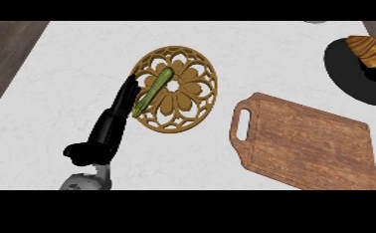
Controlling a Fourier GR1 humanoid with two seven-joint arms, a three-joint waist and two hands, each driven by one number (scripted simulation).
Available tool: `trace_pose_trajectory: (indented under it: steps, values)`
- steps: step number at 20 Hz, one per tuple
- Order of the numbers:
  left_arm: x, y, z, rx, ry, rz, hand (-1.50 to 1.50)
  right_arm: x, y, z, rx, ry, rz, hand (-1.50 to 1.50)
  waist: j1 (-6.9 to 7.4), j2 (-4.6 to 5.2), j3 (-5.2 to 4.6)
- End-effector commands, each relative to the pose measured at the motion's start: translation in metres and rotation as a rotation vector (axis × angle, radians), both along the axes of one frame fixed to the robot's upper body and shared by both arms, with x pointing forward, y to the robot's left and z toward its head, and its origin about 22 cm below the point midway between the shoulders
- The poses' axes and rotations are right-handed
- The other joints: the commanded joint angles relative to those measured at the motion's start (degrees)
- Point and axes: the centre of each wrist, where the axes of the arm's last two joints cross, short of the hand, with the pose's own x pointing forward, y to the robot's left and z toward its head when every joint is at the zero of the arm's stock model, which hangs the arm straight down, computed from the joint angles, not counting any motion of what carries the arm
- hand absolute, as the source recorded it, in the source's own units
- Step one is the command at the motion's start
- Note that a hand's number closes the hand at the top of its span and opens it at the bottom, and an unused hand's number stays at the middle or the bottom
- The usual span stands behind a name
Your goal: Pick the croissant from the cutting board and place it in the pan
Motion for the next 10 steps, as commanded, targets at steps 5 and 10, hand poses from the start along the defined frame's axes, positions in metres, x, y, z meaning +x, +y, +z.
trace_pose_trajectory:
  steps: [5,10]
  values:
    - [-0.002,-0.008,-0.001,0.002,-0.019,-0.052,0.0,-0.009,-0.017,-0.011,0.05,0.283,-0.051,-1.5,3.01,1.21,-0.09]
    - [0.005,-0.019,0.013,-0.015,-0.029,-0.052,0.0,-0.009,-0.011,-0.023,0.109,0.5,0.147,-1.5,2.75,0.96,0.19]
